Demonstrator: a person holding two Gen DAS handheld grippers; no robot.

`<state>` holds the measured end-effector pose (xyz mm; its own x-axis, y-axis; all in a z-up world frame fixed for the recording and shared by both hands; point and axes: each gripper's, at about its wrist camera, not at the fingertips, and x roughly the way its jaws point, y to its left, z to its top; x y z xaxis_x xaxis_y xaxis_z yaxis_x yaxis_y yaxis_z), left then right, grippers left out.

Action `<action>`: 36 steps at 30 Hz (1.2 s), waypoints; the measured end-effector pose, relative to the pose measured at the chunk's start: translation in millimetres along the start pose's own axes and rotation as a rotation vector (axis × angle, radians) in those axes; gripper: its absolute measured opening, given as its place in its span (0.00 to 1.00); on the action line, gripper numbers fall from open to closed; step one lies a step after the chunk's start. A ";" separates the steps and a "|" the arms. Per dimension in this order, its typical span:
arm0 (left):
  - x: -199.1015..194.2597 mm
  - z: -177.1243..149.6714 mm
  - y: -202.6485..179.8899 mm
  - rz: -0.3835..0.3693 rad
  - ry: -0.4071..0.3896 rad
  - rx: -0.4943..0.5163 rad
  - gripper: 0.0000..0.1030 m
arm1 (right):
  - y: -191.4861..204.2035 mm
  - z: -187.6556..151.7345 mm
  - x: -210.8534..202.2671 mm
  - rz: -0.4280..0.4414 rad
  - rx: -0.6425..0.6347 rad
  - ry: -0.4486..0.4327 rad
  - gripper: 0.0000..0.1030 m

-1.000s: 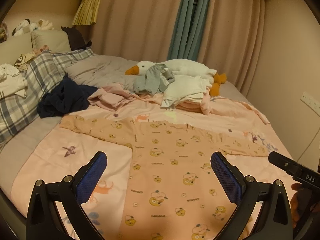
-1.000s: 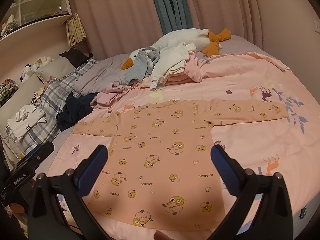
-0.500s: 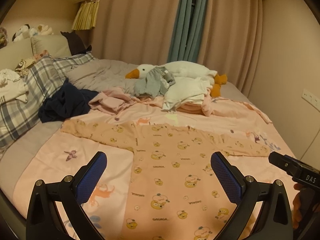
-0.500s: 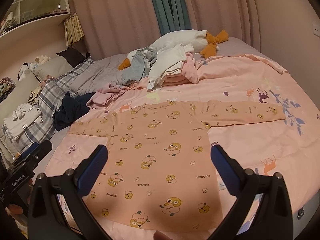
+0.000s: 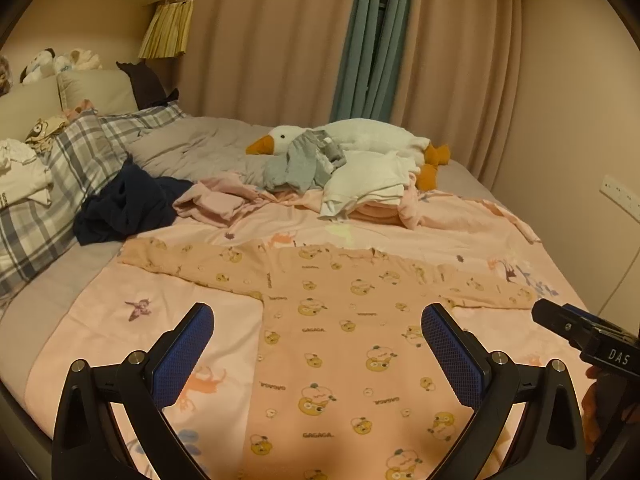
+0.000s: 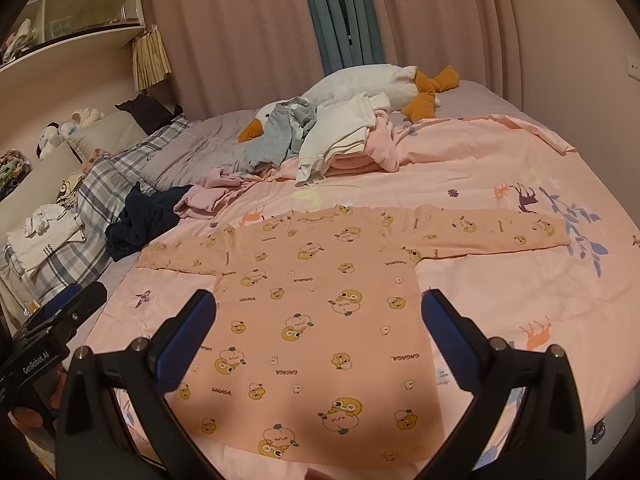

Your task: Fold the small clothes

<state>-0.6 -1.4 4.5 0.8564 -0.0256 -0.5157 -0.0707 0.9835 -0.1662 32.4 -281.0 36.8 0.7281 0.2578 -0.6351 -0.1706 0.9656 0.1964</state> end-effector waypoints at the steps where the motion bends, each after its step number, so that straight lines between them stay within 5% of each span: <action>1: 0.3 -0.3 0.1 0.001 0.001 -0.001 1.00 | 0.5 -0.1 0.4 0.001 -0.002 0.002 1.00; 36: 0.2 -1.7 4.2 0.002 0.012 0.001 1.00 | 10.6 -2.6 9.0 -0.029 -0.044 0.019 0.99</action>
<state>-1.7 2.5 2.2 0.8501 -0.0260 -0.5259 -0.0715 0.9838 -0.1643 35.4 -268.4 31.2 0.7209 0.2296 -0.6539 -0.1786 0.9732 0.1448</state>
